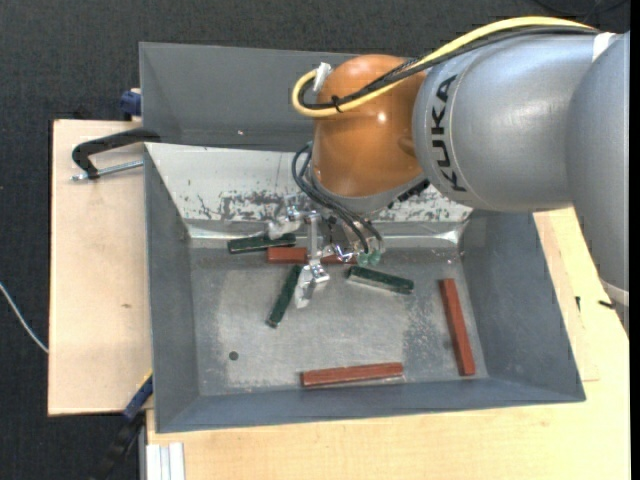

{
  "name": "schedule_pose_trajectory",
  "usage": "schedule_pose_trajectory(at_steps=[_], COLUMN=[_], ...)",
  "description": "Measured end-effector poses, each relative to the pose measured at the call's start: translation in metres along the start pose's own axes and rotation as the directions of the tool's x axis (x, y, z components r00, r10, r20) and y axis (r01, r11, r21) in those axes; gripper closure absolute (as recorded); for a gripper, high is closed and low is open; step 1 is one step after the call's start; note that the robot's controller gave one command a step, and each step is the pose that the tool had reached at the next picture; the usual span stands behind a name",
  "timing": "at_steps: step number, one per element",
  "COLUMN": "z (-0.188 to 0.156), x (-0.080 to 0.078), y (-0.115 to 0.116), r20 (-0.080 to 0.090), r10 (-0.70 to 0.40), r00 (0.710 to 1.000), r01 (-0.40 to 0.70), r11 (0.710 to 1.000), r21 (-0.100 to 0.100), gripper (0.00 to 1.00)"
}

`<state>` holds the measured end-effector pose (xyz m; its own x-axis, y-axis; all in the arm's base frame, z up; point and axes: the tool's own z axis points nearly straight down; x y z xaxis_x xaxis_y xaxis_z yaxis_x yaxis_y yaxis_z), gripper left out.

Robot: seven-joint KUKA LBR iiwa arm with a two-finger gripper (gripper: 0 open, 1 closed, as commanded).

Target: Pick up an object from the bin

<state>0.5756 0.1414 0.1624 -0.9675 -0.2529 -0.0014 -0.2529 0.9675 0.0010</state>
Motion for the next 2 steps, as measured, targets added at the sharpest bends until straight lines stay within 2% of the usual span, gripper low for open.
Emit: schedule_pose_trajectory(at_steps=[1, 2], z=[0.061, 0.085], x=[0.011, 0.022], y=[-0.017, -0.034], r20=[0.005, -0.006], r10=[-0.087, -0.45], r00=[0.996, 0.893], r01=[0.087, 0.45], r11=[0.996, 0.893], r21=[0.001, -0.005], gripper=[0.0, 1.0])
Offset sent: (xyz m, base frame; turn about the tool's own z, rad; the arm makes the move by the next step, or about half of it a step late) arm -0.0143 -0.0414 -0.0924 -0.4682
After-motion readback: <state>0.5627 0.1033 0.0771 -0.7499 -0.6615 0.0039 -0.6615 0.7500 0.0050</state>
